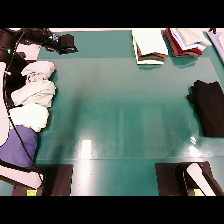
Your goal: Fold the shirts.
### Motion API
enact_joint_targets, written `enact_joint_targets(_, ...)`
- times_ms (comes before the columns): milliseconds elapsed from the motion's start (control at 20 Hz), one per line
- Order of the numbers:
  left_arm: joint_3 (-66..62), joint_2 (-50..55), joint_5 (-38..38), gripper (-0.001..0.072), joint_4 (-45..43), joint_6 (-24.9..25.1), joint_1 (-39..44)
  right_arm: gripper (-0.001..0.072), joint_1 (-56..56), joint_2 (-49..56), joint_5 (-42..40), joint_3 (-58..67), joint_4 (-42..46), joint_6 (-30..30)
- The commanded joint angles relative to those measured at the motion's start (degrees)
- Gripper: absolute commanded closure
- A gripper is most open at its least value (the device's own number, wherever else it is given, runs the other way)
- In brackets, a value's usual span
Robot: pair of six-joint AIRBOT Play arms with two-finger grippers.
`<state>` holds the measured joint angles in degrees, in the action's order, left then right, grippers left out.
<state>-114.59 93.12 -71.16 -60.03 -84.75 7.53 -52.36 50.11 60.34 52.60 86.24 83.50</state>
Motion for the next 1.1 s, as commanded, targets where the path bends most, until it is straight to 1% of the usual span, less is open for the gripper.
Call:
enact_joint_targets(0,0.0,0.0,0.0,0.0682,1.5,0.3,0.0,0.0138,-0.1,-0.1,2.3,6.7,-7.0,0.3)
enact_joint_targets(50,0.0,0.0,0.2,0.0682,1.5,0.3,0.0,0.0138,1.5,-0.1,2.4,7.4,-12.0,0.2)
enact_joint_targets(150,0.0,0.0,-0.5,0.0683,1.5,0.2,0.0,0.0138,7.5,-0.1,3.3,7.8,-18.1,0.2)
enact_joint_targets(200,0.0,0.0,-0.4,0.0682,1.6,0.2,0.0,0.0138,12.0,0.0,4.0,7.8,-19.2,0.2)
enact_joint_targets(350,0.0,0.0,0.3,0.0683,1.6,0.2,0.0,0.0141,27.0,0.0,4.7,7.8,-18.7,-0.1)
enact_joint_targets(400,0.0,0.0,0.6,0.0682,1.6,0.2,0.0,0.017,32.2,0.0,4.6,7.8,-18.6,-0.2)
enact_joint_targets(450,0.0,0.0,1.0,0.0683,1.6,0.2,0.0,0.0242,36.7,0.0,4.3,7.8,-18.6,-0.2)
enact_joint_targets(500,0.0,0.0,1.6,0.0683,1.6,0.2,0.0,0.0278,41.1,0.0,3.8,7.8,-18.6,-0.2)
enact_joint_targets(600,0.0,0.0,2.7,0.0682,1.6,0.2,0.0,0.0285,48.3,0.0,2.3,7.8,-18.5,-0.2)
enact_joint_targets(650,0.0,0.0,3.4,0.0682,1.6,0.2,0.0,0.0409,51.1,0.0,1.5,7.8,-18.5,-0.3)
enact_joint_targets(700,0.0,0.0,3.8,0.0683,1.6,0.2,0.0,0.0673,53.6,0.0,1.0,7.8,-18.6,-0.4)
enact_joint_targets(750,0.0,0.0,4.5,0.0682,1.6,0.2,0.0,0.0692,55.4,0.0,0.9,7.8,-18.6,-0.6)
enact_joint_targets(900,0.0,0.0,6.4,0.0683,1.6,0.2,0.0,0.0692,58.4,0.0,0.9,7.8,-18.6,-0.6)
enact_joint_targets(1050,0.0,0.0,8.3,0.0682,1.6,0.2,0.0,0.0693,58.4,0.0,1.2,7.8,-18.7,-0.6)
